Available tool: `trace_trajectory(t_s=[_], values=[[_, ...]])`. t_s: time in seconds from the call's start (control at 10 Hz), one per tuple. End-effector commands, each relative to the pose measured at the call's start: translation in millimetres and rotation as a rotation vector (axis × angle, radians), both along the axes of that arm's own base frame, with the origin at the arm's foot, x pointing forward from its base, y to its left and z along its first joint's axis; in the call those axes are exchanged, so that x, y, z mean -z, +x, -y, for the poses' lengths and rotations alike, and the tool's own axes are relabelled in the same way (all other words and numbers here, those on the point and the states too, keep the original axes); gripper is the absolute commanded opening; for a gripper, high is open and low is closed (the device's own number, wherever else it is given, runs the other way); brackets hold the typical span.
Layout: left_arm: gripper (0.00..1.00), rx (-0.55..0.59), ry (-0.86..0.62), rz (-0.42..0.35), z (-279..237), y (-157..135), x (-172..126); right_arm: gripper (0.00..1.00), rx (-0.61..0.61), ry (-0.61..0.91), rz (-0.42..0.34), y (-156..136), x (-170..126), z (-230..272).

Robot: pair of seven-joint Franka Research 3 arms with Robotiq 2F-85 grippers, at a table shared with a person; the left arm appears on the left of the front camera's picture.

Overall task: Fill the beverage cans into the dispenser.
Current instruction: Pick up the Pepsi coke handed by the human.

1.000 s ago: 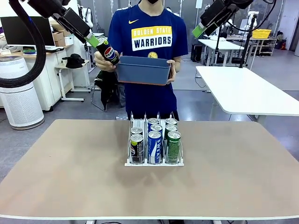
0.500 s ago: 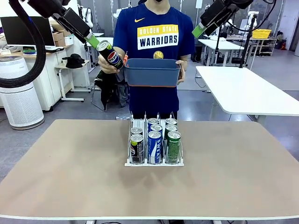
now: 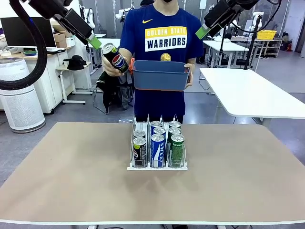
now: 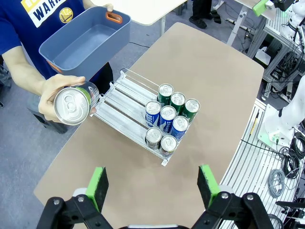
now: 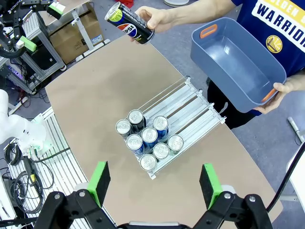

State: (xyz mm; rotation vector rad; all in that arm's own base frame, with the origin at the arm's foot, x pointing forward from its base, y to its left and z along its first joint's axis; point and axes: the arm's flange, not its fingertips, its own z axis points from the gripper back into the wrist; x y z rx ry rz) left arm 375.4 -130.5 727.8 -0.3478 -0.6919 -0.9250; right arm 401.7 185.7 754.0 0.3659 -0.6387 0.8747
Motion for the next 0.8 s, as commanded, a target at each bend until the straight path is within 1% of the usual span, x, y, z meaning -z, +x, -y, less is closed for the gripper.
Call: trace_trajectory(t_s=[0.0, 0.1, 0.2, 0.3, 0.4, 0.5, 0.6, 0.7], values=[[1.0, -0.003, -0.015, -0.015, -0.9, -3.2, 3.2, 1.0, -0.001, 0.012, -0.005, 0.5, 0.0, 0.1], [1.0, 0.0, 0.0, 0.0, 0.0, 0.0, 0.0, 1.0, -0.001, 0.012, -0.005, 0.5, 0.0, 0.1], [1.0, -0.011, 0.027, -0.027, 8.3, 7.6, 8.8, 1.0, -0.001, 0.012, -0.005, 0.5, 0.0, 0.1], [1.0, 0.006, 0.102, -0.043, -14.3, 18.8, 7.5, 1.0, -0.001, 0.012, -0.005, 0.5, 0.0, 0.1], [1.0, 0.045, 0.102, -0.033, -28.7, 26.7, 5.4, 1.0, -0.001, 0.012, -0.005, 0.5, 0.0, 0.1], [1.0, 0.001, 0.135, -0.003, -21.3, 33.8, 7.8, 1.0, -0.001, 0.012, -0.005, 0.5, 0.0, 0.1], [1.0, 0.012, 0.186, 0.027, -13.5, 38.4, 10.1, 1.0, -0.001, 0.012, -0.005, 0.5, 0.0, 0.1], [1.0, 0.056, 0.212, 0.028, -20.8, 45.1, 8.0, 1.0, -0.001, 0.012, -0.005, 0.5, 0.0, 0.1]])
